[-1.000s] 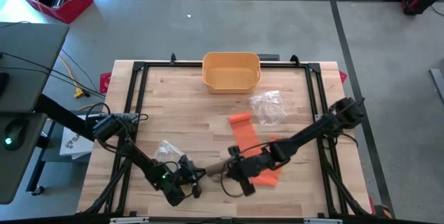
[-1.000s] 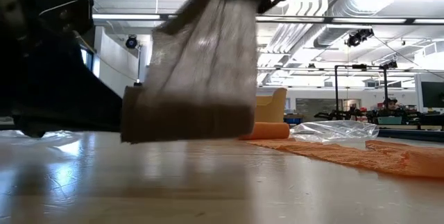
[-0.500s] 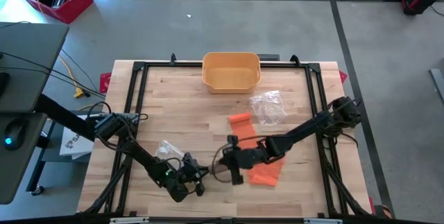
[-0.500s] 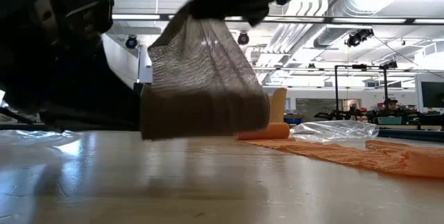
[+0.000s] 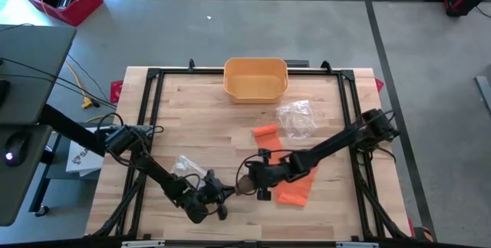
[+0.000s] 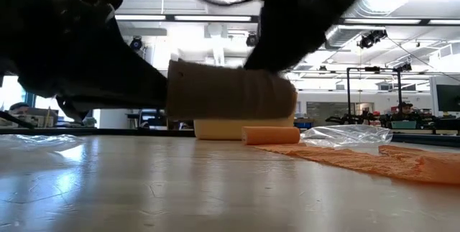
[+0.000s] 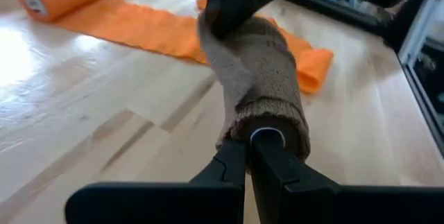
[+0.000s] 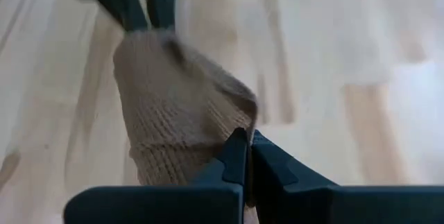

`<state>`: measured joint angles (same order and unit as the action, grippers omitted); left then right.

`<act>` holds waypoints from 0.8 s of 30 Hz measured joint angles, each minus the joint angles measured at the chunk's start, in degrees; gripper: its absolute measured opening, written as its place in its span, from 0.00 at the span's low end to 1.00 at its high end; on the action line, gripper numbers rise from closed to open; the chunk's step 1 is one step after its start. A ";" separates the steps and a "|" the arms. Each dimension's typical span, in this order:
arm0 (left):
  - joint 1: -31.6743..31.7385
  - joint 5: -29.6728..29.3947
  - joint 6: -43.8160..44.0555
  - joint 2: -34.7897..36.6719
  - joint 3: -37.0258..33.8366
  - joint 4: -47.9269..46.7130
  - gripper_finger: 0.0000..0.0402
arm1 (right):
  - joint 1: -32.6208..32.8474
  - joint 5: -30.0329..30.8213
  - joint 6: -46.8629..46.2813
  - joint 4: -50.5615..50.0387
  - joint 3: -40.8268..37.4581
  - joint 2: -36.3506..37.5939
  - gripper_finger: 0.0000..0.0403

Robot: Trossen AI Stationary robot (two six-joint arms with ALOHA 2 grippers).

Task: Roll bandage
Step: Roll the brown bandage

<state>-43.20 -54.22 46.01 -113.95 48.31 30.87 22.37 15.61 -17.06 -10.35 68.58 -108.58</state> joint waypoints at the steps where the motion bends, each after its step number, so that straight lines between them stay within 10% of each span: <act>1: 0.00 0.86 -0.44 -0.05 0.00 -0.08 0.00 | 0.04 -0.63 -0.56 0.27 0.00 -0.93 0.00; 14: -0.02 3.56 3.85 -5.46 0.49 0.59 0.00 | -0.07 -3.00 -3.72 5.33 0.09 -7.97 0.03; 24: -0.02 4.49 3.87 -5.35 0.55 0.51 0.00 | -1.03 -4.67 -3.47 3.29 0.09 -7.29 0.39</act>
<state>-43.22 -49.74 49.89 -119.31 48.86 31.37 21.34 10.94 -20.53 -7.07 68.66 -115.87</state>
